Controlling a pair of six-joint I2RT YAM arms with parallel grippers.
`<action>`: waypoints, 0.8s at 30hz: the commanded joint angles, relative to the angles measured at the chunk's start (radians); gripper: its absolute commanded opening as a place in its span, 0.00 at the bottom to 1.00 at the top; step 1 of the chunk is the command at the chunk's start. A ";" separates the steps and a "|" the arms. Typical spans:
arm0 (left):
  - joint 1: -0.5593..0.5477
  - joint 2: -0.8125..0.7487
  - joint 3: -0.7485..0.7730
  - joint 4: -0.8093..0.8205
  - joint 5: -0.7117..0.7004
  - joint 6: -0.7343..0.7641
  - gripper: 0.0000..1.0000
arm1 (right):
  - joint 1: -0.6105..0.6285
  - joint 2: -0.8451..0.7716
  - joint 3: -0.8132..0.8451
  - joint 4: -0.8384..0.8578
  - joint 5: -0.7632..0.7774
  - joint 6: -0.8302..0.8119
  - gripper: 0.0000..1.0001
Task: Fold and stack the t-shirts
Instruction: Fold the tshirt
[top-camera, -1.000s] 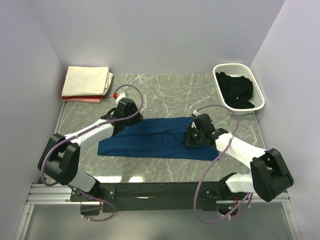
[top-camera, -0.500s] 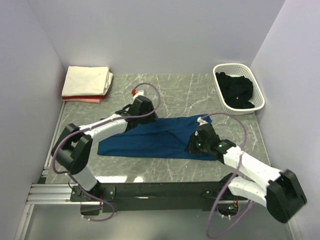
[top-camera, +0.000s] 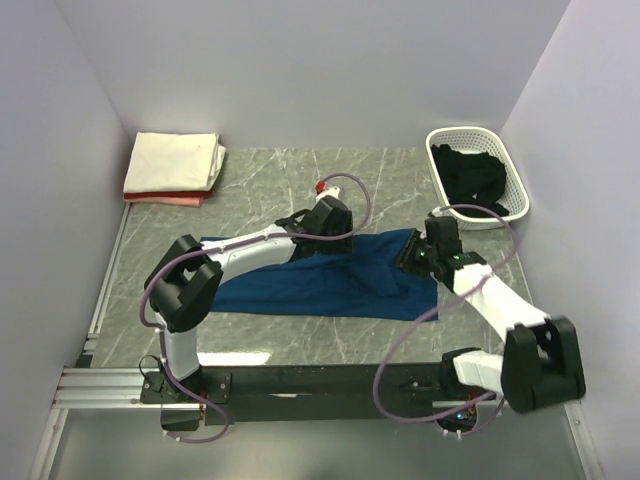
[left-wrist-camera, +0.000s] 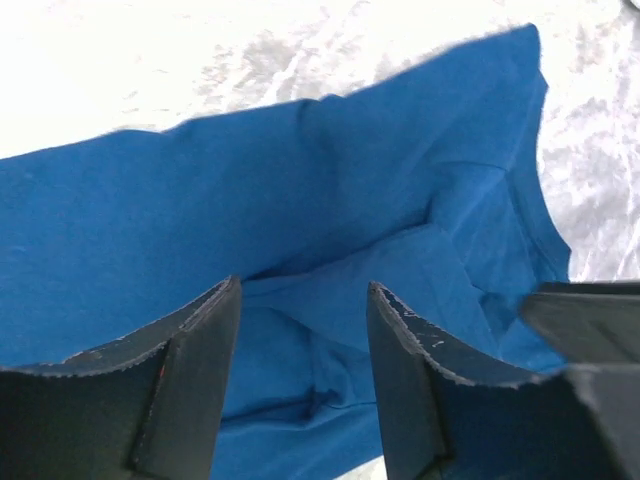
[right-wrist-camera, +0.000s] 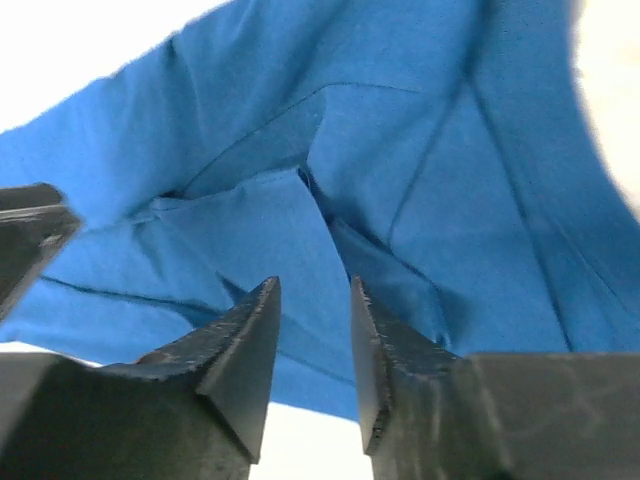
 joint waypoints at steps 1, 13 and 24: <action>0.009 -0.053 0.008 -0.026 -0.038 0.008 0.60 | -0.005 0.100 0.051 0.114 -0.089 -0.052 0.44; 0.059 -0.199 -0.095 -0.031 -0.063 0.017 0.62 | 0.002 0.304 0.089 0.235 -0.100 -0.053 0.42; 0.087 -0.230 -0.127 -0.029 -0.058 0.019 0.61 | 0.038 0.292 0.088 0.250 -0.113 -0.042 0.10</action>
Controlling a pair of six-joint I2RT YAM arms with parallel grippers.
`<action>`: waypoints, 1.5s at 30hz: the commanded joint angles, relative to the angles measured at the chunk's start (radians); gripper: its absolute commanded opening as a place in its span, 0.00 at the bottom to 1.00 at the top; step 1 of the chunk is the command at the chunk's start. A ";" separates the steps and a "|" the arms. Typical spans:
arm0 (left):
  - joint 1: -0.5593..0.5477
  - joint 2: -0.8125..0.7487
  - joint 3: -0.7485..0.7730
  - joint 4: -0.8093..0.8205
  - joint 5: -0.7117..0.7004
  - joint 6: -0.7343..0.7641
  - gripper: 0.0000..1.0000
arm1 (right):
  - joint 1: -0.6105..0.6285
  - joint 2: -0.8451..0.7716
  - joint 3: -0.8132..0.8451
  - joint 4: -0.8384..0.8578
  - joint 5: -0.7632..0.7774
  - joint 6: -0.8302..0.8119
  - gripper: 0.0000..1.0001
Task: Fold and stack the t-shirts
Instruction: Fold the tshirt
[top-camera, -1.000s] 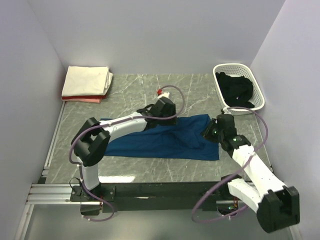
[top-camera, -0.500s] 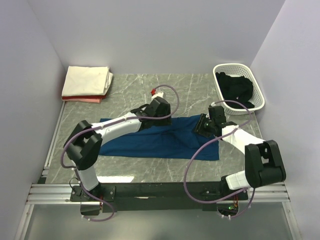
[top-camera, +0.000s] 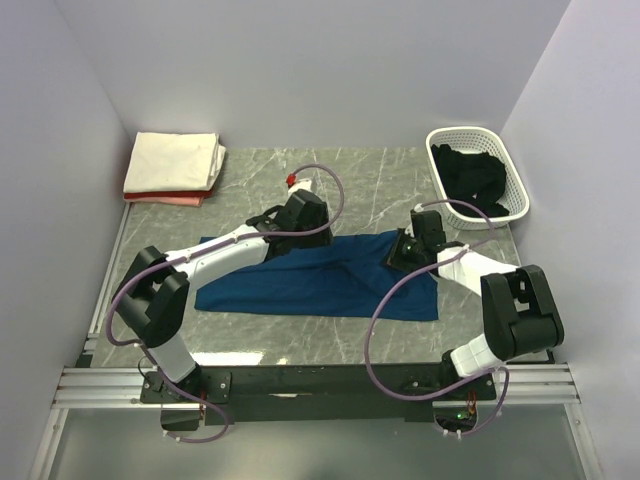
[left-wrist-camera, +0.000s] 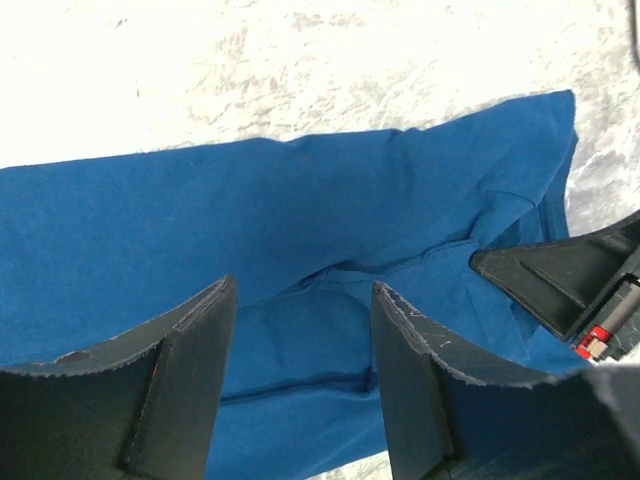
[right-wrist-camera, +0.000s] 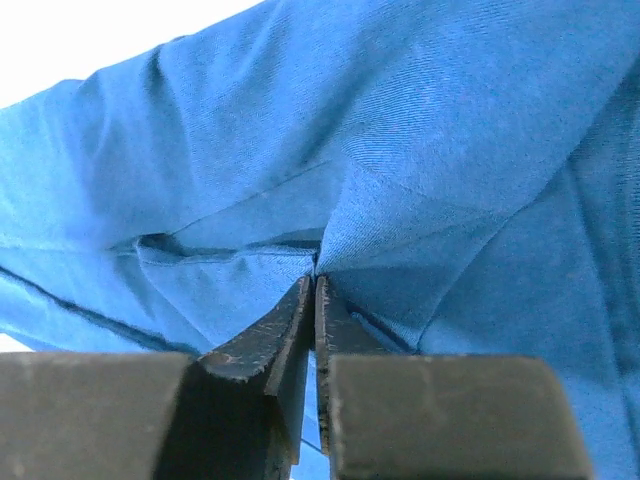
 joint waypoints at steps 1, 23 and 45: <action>0.005 -0.051 -0.011 0.015 -0.007 0.018 0.61 | 0.030 -0.054 0.022 0.029 0.004 -0.005 0.10; 0.021 -0.059 -0.069 0.045 0.029 0.001 0.60 | 0.253 -0.240 -0.058 -0.083 0.231 0.040 0.25; 0.027 -0.098 -0.101 0.051 0.051 0.007 0.59 | 0.294 -0.259 -0.047 -0.172 0.211 0.035 0.34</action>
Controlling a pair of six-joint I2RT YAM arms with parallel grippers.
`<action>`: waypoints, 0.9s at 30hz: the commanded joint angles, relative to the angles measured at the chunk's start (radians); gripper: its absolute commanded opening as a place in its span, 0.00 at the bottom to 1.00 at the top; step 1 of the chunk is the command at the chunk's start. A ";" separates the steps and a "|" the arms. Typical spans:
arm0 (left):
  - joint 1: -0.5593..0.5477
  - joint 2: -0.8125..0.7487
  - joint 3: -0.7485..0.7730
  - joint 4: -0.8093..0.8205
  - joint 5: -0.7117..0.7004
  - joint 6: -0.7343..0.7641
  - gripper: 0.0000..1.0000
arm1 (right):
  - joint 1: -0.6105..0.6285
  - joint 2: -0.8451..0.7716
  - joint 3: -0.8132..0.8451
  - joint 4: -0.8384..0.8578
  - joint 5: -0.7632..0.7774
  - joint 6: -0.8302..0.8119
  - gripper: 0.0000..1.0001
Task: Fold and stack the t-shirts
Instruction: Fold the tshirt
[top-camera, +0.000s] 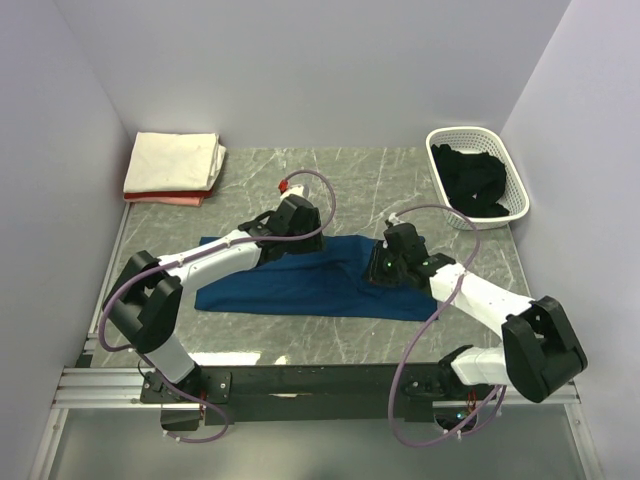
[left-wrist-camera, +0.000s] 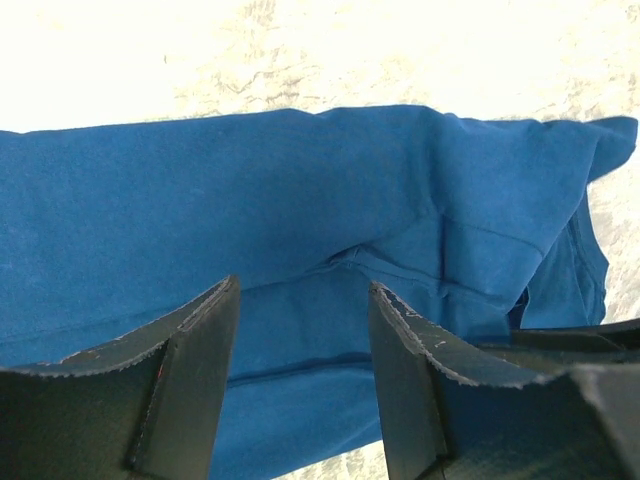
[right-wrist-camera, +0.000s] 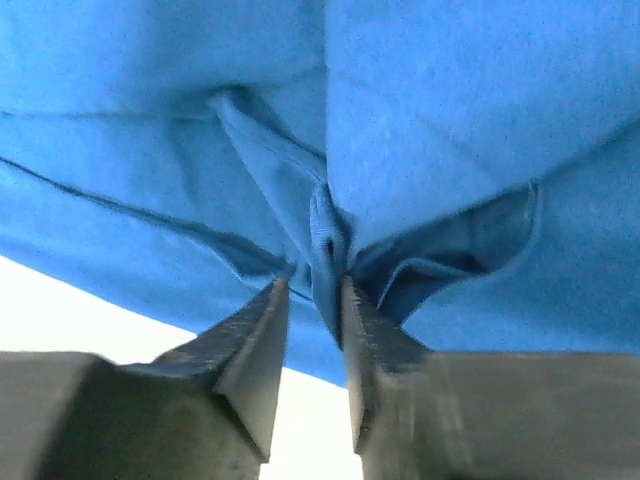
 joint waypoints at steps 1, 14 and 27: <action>0.004 -0.045 -0.013 0.037 0.022 0.010 0.59 | 0.009 -0.057 -0.022 -0.028 0.052 -0.001 0.37; 0.005 -0.054 -0.028 0.039 0.023 0.009 0.59 | 0.046 -0.055 0.016 -0.077 0.097 -0.004 0.13; 0.004 -0.071 -0.054 0.043 0.031 0.000 0.59 | 0.204 -0.054 0.022 -0.112 0.138 0.048 0.14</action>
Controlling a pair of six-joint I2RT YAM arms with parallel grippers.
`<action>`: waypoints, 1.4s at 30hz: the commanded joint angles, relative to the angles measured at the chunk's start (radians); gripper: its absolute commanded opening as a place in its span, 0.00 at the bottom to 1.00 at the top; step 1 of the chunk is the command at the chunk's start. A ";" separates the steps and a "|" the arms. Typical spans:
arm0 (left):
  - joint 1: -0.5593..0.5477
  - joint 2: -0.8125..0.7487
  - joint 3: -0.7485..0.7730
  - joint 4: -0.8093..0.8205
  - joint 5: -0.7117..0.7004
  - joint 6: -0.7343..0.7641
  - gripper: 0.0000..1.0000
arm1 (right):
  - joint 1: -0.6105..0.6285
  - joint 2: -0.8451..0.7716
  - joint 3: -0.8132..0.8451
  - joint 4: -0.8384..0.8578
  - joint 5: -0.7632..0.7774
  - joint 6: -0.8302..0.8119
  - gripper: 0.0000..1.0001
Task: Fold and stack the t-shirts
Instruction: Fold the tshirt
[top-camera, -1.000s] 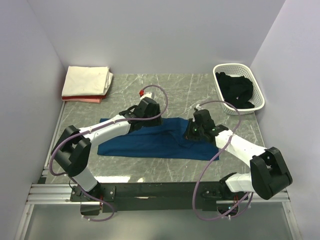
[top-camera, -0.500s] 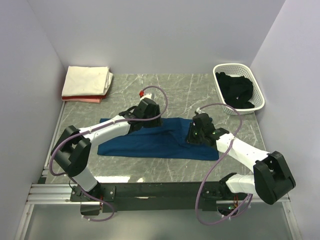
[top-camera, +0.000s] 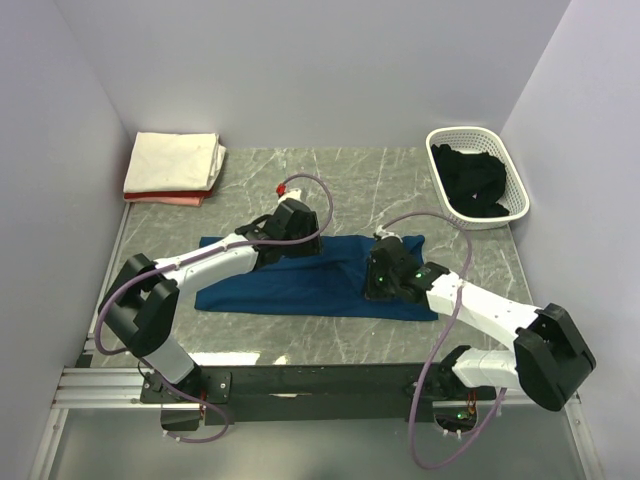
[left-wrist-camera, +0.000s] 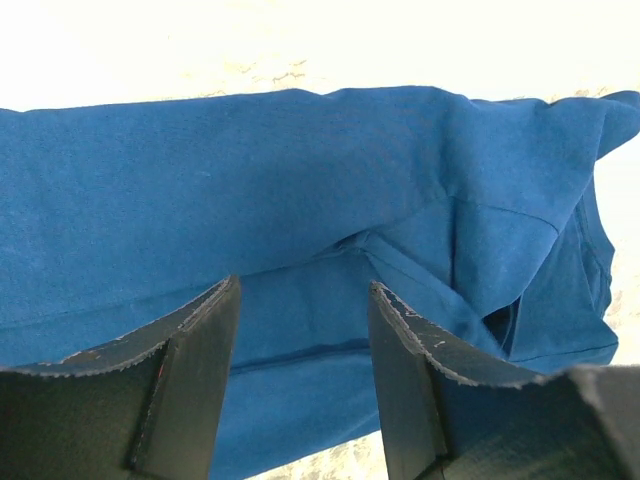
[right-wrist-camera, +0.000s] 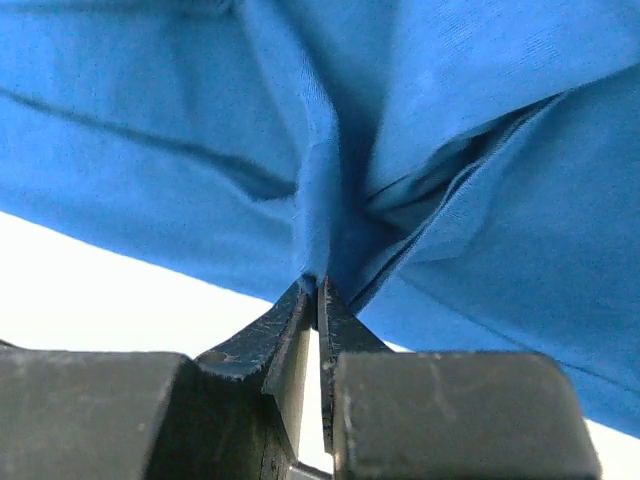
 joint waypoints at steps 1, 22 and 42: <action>0.002 -0.044 -0.009 0.029 0.014 0.002 0.59 | 0.047 0.031 0.038 0.007 0.029 0.033 0.14; -0.013 -0.040 -0.080 0.081 0.125 0.008 0.57 | 0.054 -0.099 0.067 -0.112 0.041 0.013 0.51; -0.211 0.075 -0.067 0.121 0.127 -0.026 0.59 | -0.267 0.122 0.110 0.045 -0.103 -0.085 0.48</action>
